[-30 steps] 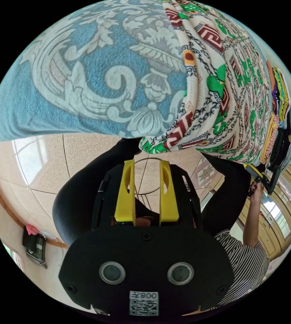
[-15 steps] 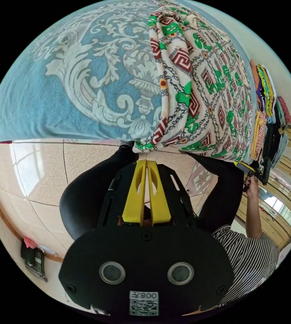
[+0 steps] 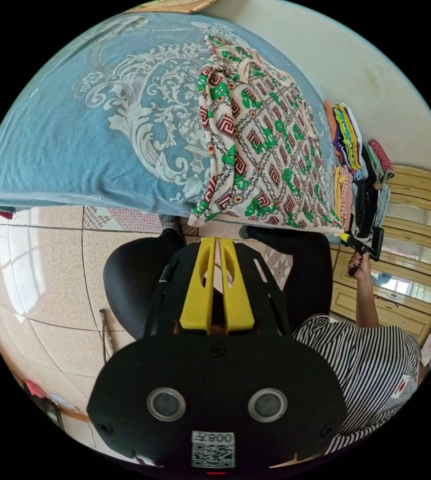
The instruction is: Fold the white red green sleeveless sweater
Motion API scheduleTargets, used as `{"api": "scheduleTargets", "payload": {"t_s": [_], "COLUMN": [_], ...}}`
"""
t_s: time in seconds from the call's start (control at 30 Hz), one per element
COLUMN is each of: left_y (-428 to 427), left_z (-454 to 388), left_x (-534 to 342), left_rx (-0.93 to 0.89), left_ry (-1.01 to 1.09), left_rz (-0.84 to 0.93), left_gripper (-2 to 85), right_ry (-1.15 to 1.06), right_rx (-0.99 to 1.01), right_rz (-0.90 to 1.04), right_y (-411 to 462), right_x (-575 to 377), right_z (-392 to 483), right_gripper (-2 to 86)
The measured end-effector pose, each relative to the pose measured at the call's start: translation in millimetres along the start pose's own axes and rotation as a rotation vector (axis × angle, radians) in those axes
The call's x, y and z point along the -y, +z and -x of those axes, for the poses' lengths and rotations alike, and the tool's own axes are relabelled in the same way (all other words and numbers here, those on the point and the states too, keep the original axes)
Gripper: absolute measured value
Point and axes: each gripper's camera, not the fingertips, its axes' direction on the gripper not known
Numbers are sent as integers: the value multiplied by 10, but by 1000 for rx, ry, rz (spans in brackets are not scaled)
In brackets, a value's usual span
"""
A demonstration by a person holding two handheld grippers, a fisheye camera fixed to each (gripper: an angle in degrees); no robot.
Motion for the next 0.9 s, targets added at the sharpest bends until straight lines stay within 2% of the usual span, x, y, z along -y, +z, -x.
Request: {"api": "scheduleTargets", "payload": {"t_s": [0.27,0.53,0.73,0.9], "left_y": [548,676,637,325], "left_z": [10,131,335,487], "left_x": [293,377,369,143], "left_rx": [187,220,193,82], "left_ry": [-6,33,41,75], "left_rz": [212,198,131,116], "left_gripper": [70,82,41,28], "right_ry": [-41,-16,13,27], "right_rx": [-3,-2,-4,3], "right_rz": [15,46,53,51], "right_y": [-81,-129,-153,-175], "right_x": [85,148,163,110], "right_z": [127,51,-17,-81], "right_gripper": [5,4,4,5]}}
